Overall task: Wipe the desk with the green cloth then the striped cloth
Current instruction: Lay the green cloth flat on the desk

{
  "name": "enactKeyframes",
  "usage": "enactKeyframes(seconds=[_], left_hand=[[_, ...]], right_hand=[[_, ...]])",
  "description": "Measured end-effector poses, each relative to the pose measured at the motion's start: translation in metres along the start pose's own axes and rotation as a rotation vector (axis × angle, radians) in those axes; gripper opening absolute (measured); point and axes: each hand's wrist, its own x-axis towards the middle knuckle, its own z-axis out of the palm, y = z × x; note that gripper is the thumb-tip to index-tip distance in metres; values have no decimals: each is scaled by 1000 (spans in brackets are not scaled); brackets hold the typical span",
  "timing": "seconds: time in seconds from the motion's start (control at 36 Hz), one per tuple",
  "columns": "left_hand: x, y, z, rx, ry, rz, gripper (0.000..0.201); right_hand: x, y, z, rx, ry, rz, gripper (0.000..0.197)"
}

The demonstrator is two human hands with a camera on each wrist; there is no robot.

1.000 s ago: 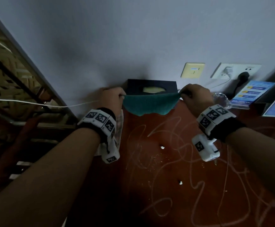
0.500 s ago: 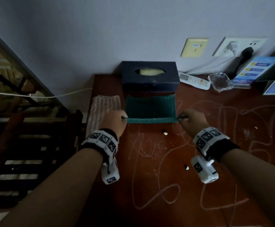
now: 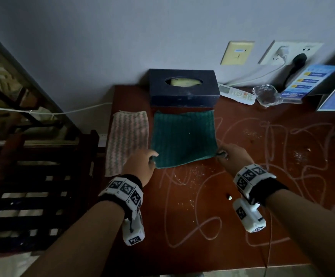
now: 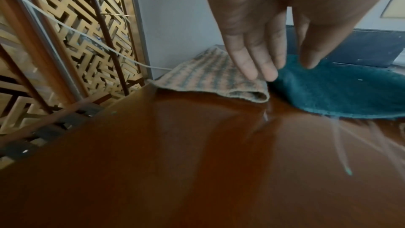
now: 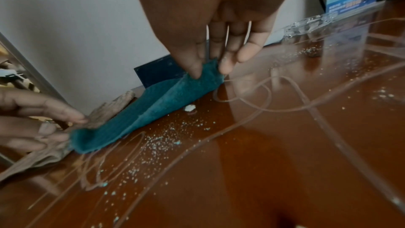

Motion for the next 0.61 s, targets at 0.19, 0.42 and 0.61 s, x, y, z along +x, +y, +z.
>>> enactKeyframes(seconds=[0.19, 0.42, 0.61], left_hand=[[-35, -27, 4, 142, -77, -115, 23], [-52, -39, 21, 398, -146, -176, 62], [-49, -48, 29, 473, -355, -190, 72]], right_hand=[[2, -7, 4, -129, 35, 3, 27], [36, -54, 21, -152, 55, -4, 49], [63, -76, 59, -251, -179, 17, 67]])
